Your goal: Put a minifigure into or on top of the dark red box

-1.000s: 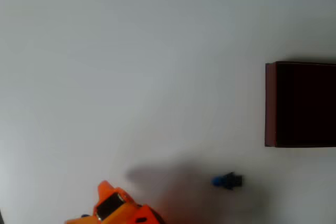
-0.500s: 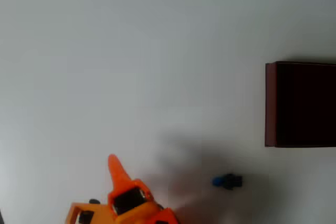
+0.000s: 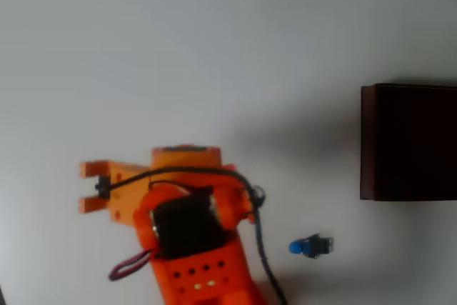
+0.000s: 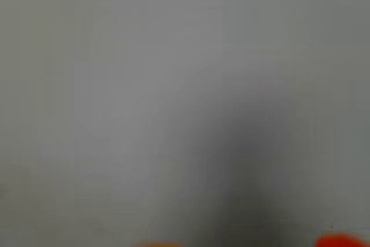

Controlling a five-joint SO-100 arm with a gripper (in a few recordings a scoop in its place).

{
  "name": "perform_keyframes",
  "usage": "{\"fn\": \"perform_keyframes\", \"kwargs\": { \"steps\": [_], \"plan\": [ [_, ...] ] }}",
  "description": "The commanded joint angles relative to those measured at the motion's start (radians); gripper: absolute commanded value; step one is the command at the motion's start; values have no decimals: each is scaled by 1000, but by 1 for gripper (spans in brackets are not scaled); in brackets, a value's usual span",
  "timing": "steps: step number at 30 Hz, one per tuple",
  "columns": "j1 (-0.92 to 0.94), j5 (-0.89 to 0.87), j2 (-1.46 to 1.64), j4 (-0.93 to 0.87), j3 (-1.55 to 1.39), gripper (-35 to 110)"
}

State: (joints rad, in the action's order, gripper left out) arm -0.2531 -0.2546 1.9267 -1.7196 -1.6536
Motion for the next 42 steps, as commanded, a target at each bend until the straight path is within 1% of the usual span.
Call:
{"fn": "perform_keyframes", "kwargs": {
  "steps": [1,4,7,9,12,14,16,19,20,24,27,31,36,42],
  "plan": [
    [92,-130,15,-28,32,10],
    [198,-201,78,-25,-12,15],
    [337,-287,137,-38,-81,16],
    [420,-288,164,-23,-130,16],
    [503,-195,189,43,-187,15],
    [541,-97,170,75,-225,13],
    [578,31,109,117,-270,9],
    [606,183,31,239,-357,7],
    [620,216,-11,252,-364,7],
    [703,298,-175,256,-345,6],
    [744,322,-133,313,-402,11],
    [827,376,15,337,-506,18],
    [931,451,9,215,-472,19],
    [959,560,14,225,-494,24]
  ]
}}
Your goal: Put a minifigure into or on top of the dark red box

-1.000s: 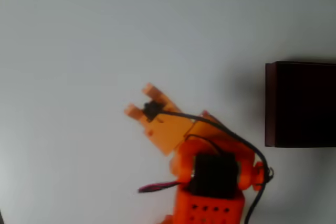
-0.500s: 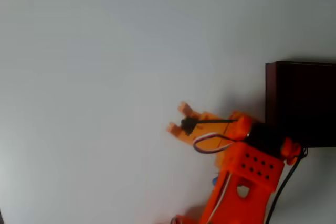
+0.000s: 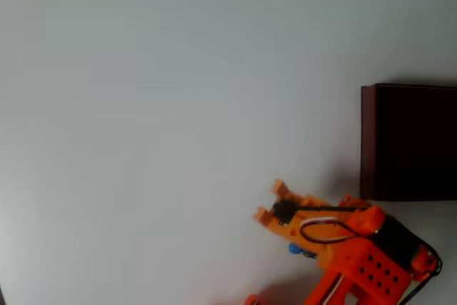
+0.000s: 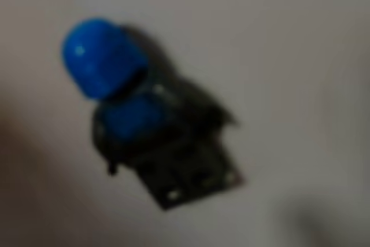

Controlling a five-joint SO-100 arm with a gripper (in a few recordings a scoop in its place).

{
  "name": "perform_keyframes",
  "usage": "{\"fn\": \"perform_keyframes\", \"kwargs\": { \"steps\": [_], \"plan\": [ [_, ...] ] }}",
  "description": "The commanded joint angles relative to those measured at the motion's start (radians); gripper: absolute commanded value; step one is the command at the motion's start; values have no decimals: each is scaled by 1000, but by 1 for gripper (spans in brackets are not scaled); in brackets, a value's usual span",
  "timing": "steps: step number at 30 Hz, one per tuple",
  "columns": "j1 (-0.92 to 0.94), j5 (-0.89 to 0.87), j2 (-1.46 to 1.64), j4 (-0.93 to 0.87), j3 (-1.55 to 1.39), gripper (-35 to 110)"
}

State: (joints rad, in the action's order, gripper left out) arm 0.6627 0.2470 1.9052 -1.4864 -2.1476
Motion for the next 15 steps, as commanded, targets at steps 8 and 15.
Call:
{"fn": "perform_keyframes", "kwargs": {
  "steps": [8,15],
  "plan": [
    [100,189,26,37,-64,29],
    [115,255,101,129,-206,46]
  ]
}}
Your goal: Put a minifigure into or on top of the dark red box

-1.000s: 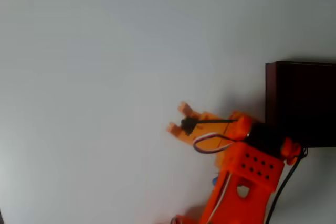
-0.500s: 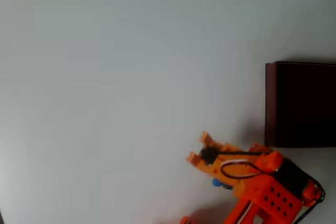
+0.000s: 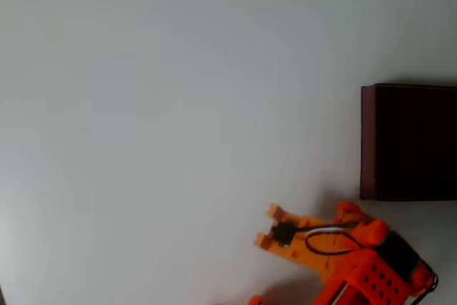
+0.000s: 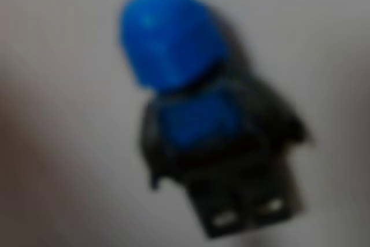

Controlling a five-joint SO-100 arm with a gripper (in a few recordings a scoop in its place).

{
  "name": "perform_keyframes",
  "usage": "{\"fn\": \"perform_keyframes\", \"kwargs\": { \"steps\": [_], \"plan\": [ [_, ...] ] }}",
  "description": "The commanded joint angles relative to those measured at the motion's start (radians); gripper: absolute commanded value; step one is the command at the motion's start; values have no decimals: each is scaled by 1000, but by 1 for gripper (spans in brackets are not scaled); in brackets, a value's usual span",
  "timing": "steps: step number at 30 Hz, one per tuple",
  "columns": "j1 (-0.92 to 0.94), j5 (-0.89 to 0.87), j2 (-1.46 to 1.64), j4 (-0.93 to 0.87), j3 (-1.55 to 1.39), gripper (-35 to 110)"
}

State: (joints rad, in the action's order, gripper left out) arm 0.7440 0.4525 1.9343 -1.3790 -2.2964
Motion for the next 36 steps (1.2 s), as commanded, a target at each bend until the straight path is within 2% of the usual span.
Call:
{"fn": "perform_keyframes", "kwargs": {
  "steps": [1,5,12,21,36],
  "plan": [
    [49,63,92,23,-75,48],
    [77,98,81,9,-78,53],
    [107,132,-11,-21,-41,52],
    [52,196,-11,156,-133,52],
    [12,149,-204,114,-57,47]
  ]
}}
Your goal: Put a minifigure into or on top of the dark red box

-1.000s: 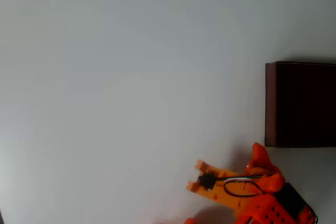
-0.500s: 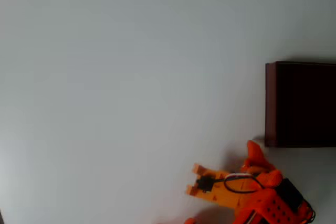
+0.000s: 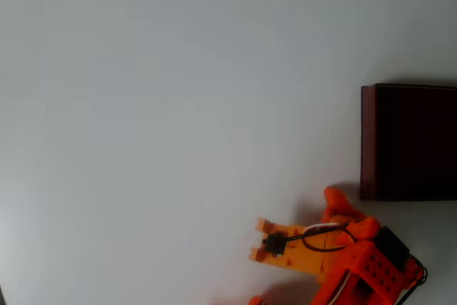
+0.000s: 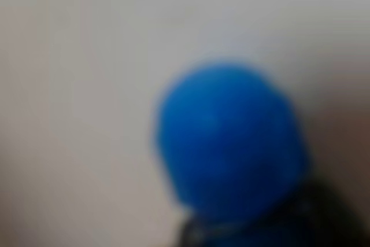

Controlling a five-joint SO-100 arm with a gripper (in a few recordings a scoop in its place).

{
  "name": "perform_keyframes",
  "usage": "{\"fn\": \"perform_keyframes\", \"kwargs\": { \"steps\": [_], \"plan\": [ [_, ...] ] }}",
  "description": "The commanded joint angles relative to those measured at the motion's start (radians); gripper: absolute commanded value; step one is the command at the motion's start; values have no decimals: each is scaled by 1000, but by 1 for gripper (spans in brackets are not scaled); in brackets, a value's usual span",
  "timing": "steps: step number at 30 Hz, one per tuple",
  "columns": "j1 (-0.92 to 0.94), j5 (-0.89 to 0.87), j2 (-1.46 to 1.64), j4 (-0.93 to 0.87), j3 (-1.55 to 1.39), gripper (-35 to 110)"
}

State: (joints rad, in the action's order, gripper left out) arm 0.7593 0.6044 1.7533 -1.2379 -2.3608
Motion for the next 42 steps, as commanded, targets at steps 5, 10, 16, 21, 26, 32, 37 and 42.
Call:
{"fn": "perform_keyframes", "kwargs": {
  "steps": [5,10,16,21,26,32,37,42],
  "plan": [
    [0,-12,-49,-20,18,42],
    [0,-29,-112,-44,60,35],
    [-5,-51,-236,-106,138,27],
    [-17,-72,-235,-130,132,32],
    [-69,-123,-187,-114,94,34],
    [124,-94,-71,-67,12,34],
    [150,-121,-78,-86,34,34],
    [253,-114,-83,-104,71,31]
  ]
}}
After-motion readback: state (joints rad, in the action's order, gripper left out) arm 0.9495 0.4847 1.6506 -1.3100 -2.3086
